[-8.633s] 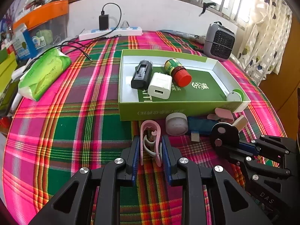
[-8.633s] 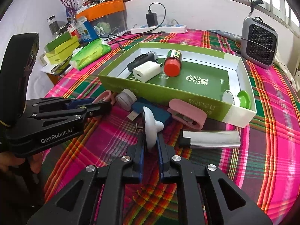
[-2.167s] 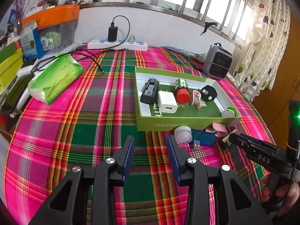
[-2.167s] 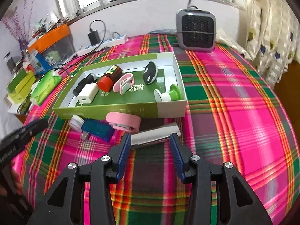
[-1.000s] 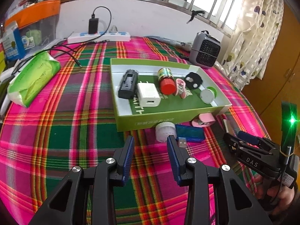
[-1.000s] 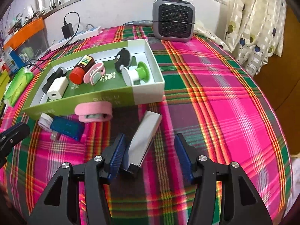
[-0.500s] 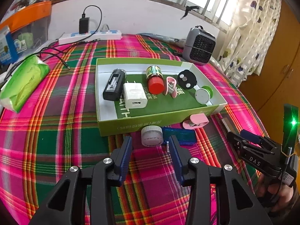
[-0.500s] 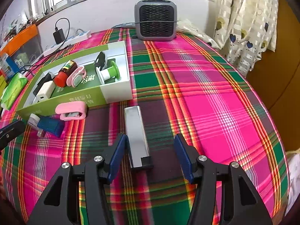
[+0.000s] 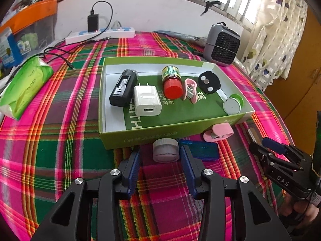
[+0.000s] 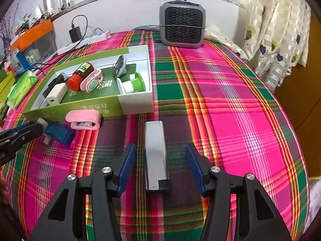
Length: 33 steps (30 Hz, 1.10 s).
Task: Organize rigid objects
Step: 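Grasp the silver bar with the right tool while the left tool approaches the white round jar, then grasp the white round jar with the left tool while the right tool lifts the silver bar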
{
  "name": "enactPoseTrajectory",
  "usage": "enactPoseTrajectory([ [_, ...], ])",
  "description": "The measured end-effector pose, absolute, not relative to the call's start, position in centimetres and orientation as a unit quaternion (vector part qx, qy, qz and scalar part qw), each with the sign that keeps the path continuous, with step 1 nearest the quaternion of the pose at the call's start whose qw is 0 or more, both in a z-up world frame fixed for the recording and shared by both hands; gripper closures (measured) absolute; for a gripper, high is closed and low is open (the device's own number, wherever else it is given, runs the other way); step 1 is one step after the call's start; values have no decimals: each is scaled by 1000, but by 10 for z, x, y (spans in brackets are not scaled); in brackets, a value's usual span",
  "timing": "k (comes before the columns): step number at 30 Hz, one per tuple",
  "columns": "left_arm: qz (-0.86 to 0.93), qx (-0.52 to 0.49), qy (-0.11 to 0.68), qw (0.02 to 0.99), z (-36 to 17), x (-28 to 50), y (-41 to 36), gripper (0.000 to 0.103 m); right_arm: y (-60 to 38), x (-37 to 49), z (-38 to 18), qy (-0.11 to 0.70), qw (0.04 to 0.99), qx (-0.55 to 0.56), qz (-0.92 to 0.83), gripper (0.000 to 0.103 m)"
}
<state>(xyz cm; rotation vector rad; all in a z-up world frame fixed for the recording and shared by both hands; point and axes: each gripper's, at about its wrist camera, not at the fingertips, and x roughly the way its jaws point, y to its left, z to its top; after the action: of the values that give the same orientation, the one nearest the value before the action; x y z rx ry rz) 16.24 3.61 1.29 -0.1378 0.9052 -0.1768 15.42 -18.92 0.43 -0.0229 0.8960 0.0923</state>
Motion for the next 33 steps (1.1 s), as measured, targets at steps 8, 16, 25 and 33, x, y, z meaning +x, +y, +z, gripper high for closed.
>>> enactPoseTrajectory([
  [8, -80, -75, 436, 893, 12, 164, 37, 63, -190, 155, 4, 431, 901, -13, 57, 58],
  [16, -76, -85, 434, 894, 11, 163, 40, 65, -194, 154, 5, 428, 902, -7, 60, 69],
  [25, -71, -85, 433, 895, 11, 161, 40, 76, -196, 153, 5, 427, 902, -4, 68, 77],
  [33, -70, -84, 431, 896, 13, 161, 40, 77, -196, 153, 5, 427, 902, -2, 69, 78],
])
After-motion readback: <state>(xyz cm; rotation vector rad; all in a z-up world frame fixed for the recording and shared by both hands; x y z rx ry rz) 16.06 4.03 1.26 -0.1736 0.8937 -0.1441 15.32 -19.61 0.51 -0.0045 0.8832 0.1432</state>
